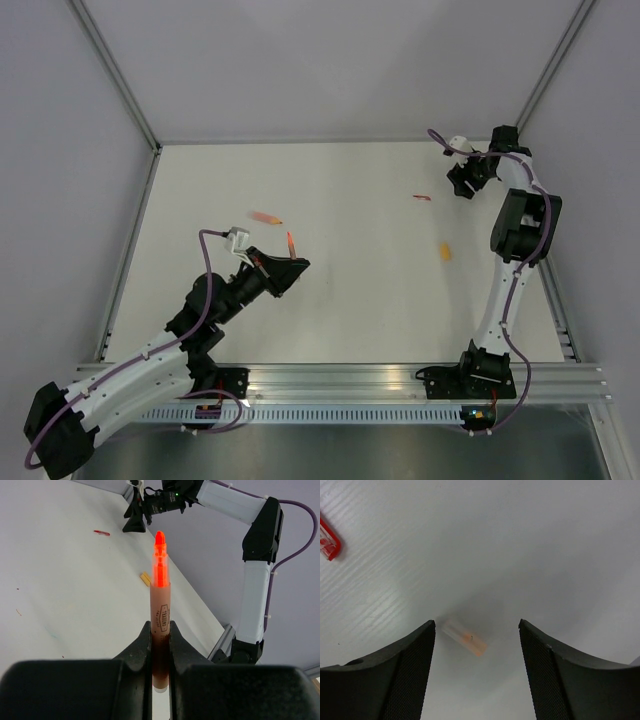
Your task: Insert the pens into the pen caps
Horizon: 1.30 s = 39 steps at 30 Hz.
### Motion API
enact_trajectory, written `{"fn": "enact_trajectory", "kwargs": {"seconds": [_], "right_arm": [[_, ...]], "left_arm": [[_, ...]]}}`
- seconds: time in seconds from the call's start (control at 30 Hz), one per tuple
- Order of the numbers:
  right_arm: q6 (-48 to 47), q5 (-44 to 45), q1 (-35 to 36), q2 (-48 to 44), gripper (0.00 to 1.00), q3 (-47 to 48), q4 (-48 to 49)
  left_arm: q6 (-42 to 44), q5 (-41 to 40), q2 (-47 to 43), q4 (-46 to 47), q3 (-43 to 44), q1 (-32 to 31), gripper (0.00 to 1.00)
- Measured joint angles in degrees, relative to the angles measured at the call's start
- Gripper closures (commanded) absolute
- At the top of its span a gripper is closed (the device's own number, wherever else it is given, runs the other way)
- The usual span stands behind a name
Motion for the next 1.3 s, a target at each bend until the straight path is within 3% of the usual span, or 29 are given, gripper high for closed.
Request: {"fn": "enact_trajectory", "kwargs": {"seconds": [0.7, 0.87, 1.2, 1.3], "right_arm": [[-2.1, -5.1, -2.8, 3.7, 0.39, 5.3, -6.1], [-2.1, -6.2, -3.2, 4.6, 0.55, 6.8, -7.8], [-1.7, -7.7, -3.5, 5.0, 0.65, 7.2, -9.3], [-1.4, -7.8, -3.5, 5.0, 0.74, 7.1, -9.4]], "left_arm": [[0.0, 0.0, 0.0, -0.2, 0.0, 0.0, 0.98], [0.0, 0.0, 0.0, -0.3, 0.0, 0.0, 0.98], [0.0, 0.0, -0.2, -0.7, 0.0, 0.0, 0.98], [0.0, -0.2, -0.4, -1.2, 0.0, 0.0, 0.98]]}}
